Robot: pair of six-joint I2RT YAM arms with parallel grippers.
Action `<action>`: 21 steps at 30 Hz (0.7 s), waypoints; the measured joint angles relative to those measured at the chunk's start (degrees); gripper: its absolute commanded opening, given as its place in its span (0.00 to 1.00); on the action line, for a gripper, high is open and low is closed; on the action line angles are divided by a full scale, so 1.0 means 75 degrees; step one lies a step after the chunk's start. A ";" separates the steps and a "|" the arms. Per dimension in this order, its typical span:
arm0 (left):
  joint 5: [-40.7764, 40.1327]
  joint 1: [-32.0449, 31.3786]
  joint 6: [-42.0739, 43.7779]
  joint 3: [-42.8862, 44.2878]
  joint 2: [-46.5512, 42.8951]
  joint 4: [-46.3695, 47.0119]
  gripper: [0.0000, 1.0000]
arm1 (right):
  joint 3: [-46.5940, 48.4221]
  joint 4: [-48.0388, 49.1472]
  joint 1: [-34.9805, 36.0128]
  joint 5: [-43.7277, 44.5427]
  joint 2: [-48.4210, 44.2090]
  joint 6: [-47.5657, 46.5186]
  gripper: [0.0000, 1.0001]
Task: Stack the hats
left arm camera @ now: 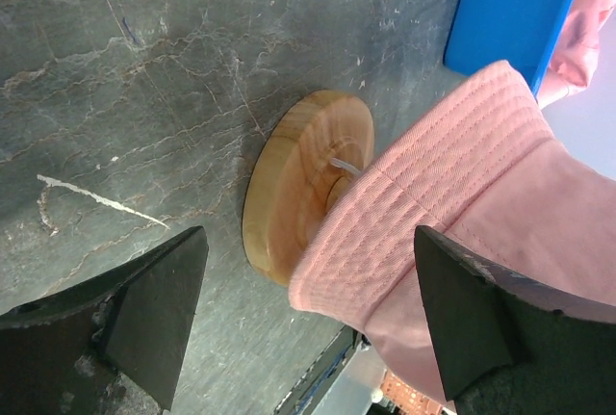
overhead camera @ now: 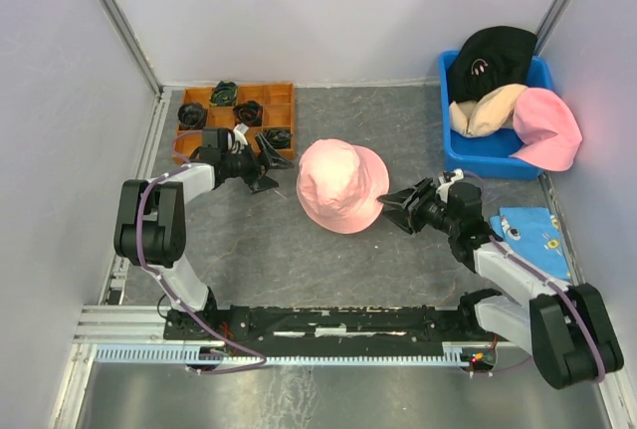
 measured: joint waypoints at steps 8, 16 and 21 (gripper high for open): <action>0.0006 -0.0035 0.0000 0.0076 0.0023 0.0006 0.93 | -0.0038 0.0764 -0.0003 0.0009 0.0749 0.0000 0.62; 0.0015 -0.0035 0.0000 0.0099 0.0029 -0.0006 0.93 | 0.0495 0.1338 -0.0207 -0.0029 0.1282 -0.0003 0.53; 0.0017 -0.0035 0.0003 0.0163 0.0029 -0.0061 0.93 | 0.0877 0.1734 -0.0425 -0.0187 0.1950 -0.0003 0.45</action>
